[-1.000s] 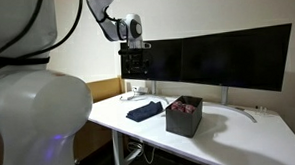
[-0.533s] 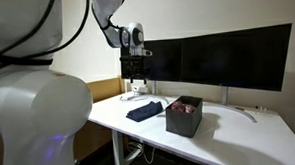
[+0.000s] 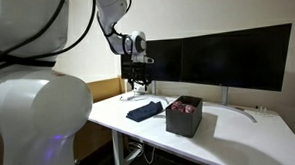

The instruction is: Put the towel inside the box

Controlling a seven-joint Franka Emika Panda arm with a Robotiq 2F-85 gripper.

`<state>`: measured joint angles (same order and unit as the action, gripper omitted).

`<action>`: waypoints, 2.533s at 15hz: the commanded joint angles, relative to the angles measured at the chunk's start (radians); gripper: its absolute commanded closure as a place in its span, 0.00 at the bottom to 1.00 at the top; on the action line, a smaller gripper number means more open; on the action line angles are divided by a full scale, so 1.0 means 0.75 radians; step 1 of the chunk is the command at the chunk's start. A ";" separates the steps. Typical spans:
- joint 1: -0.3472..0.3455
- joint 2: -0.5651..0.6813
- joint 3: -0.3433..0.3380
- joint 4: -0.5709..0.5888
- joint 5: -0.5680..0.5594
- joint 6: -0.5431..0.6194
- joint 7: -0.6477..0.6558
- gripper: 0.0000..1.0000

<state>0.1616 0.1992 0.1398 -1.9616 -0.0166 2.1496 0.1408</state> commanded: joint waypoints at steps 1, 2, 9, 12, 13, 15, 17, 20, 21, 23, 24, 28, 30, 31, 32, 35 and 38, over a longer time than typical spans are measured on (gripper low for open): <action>0.008 0.053 -0.014 0.033 -0.021 -0.008 0.025 0.00; 0.009 0.065 -0.016 0.038 -0.021 -0.009 0.026 0.00; 0.029 0.140 -0.014 0.093 -0.019 -0.020 0.029 0.00; 0.051 0.164 -0.006 0.096 -0.015 -0.008 0.027 0.00; 0.058 0.174 -0.004 0.098 -0.013 -0.006 0.026 0.00; 0.068 0.193 -0.002 0.098 -0.009 0.005 0.017 0.00; 0.073 0.209 -0.001 0.101 -0.002 0.002 0.009 0.00; 0.067 0.233 -0.001 0.109 0.011 -0.006 -0.002 0.00; 0.066 0.239 -0.001 0.110 0.014 -0.008 -0.006 0.00; 0.062 0.257 -0.003 0.119 0.019 -0.015 -0.008 0.00; 0.060 0.267 -0.003 0.127 0.025 -0.023 -0.010 0.00; 0.059 0.300 -0.009 0.158 0.023 -0.040 -0.013 0.00; 0.063 0.300 -0.013 0.179 0.015 -0.029 -0.009 0.00; 0.063 0.299 -0.013 0.193 0.016 -0.034 -0.009 0.00; 0.063 0.297 -0.015 0.213 0.014 -0.038 -0.006 0.00; 0.064 0.286 -0.018 0.296 0.012 -0.062 -0.002 0.00; 0.065 0.290 -0.020 0.364 0.011 -0.087 -0.003 0.00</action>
<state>0.2123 0.4223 0.1268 -1.7268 -0.0117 2.1182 0.1408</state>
